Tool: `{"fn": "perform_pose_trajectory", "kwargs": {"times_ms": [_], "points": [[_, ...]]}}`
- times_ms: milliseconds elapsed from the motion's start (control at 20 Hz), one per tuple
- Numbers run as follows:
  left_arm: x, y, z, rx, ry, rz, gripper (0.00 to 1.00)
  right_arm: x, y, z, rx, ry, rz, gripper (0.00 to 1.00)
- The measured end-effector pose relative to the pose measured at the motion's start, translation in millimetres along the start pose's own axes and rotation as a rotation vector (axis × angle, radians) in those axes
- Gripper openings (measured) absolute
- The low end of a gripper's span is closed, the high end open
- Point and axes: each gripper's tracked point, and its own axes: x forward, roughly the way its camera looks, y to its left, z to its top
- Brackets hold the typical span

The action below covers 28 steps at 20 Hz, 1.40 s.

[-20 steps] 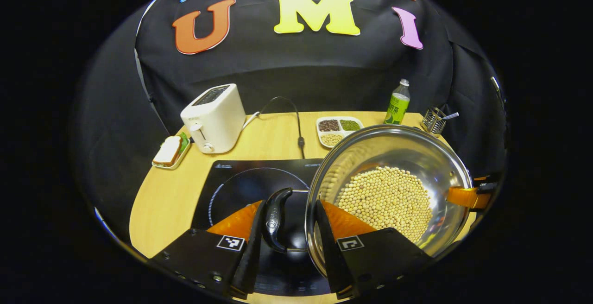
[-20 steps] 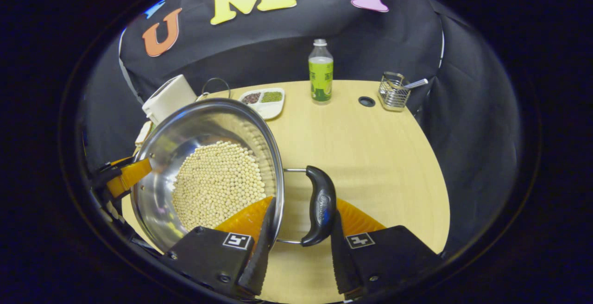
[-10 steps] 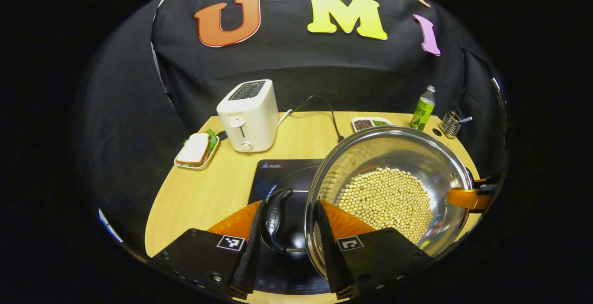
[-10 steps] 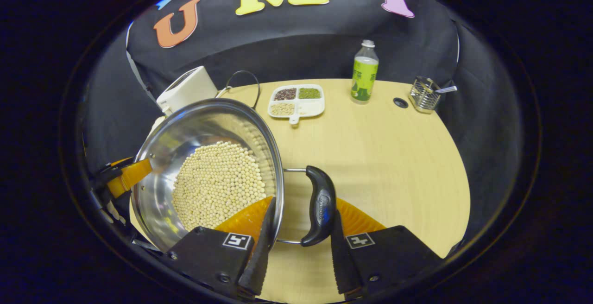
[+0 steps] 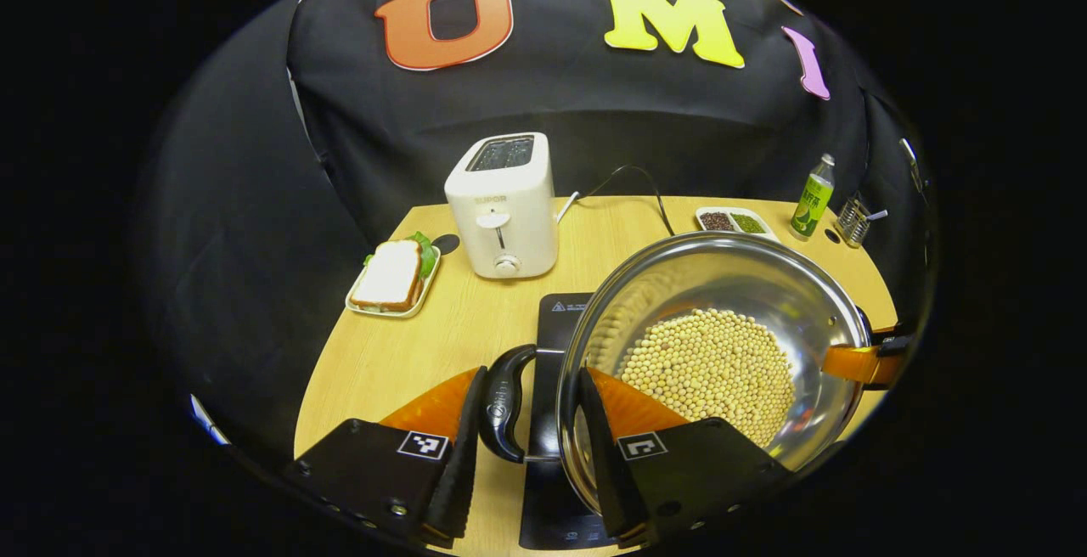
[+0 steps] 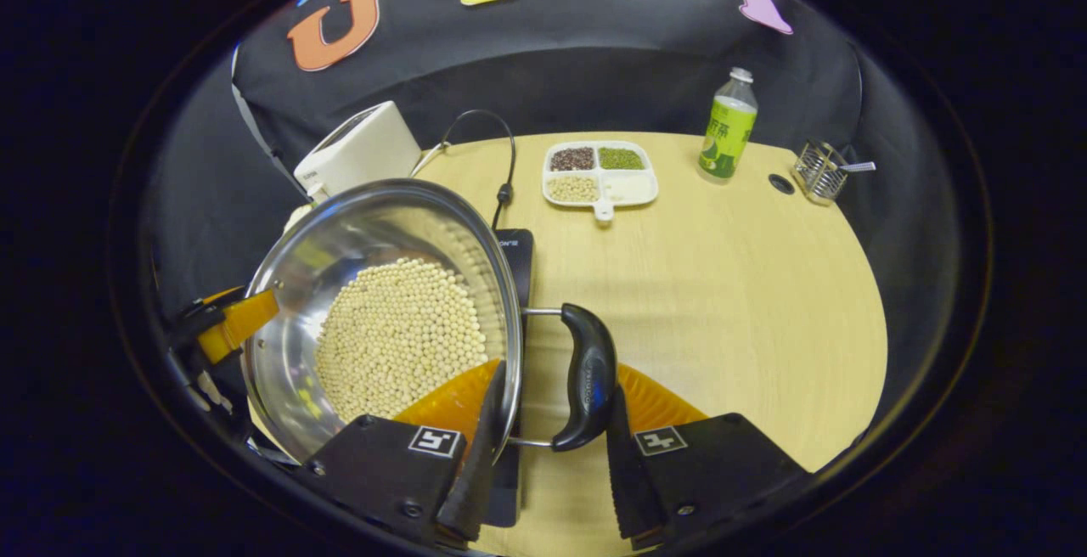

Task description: First push the handle of the pot to place it horizontally, then grasp the pot with both hands and set it on the induction cooktop.

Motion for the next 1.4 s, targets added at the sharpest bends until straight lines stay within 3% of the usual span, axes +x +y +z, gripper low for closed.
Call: {"fn": "perform_pose_trajectory", "kwargs": {"times_ms": [350,850,1100,1150,1200,1250,1300,1350,1400], "points": [[21,1,-8,0.003,0.023,-0.024,0.57,14,1,-4,0.015,0.038,-0.014,0.58],[21,3,-10,0.027,-0.030,-0.037,0.58,14,0,-2,0.003,0.001,-0.034,0.60],[22,2,-11,0.048,-0.032,-0.015,0.63,14,-1,-1,0.007,-0.009,-0.039,0.63],[23,1,-10,0.045,-0.038,-0.008,0.75,14,-1,-1,0.007,-0.008,-0.037,0.63],[22,2,-10,0.042,-0.044,-0.006,0.66,13,0,0,0.005,-0.009,-0.034,0.63],[22,-2,-11,0.033,-0.048,-0.028,0.67,16,-2,1,-0.013,-0.020,-0.039,0.63],[20,-6,-12,0.018,-0.049,-0.055,0.59,19,-3,-2,-0.048,-0.008,-0.042,0.70],[20,-8,-11,0.002,-0.047,-0.070,0.83,20,-3,-6,-0.062,-0.008,-0.032,0.77],[21,-5,-14,-0.008,-0.043,-0.059,1.00,21,0,-4,-0.051,-0.039,-0.013,0.90]]}}
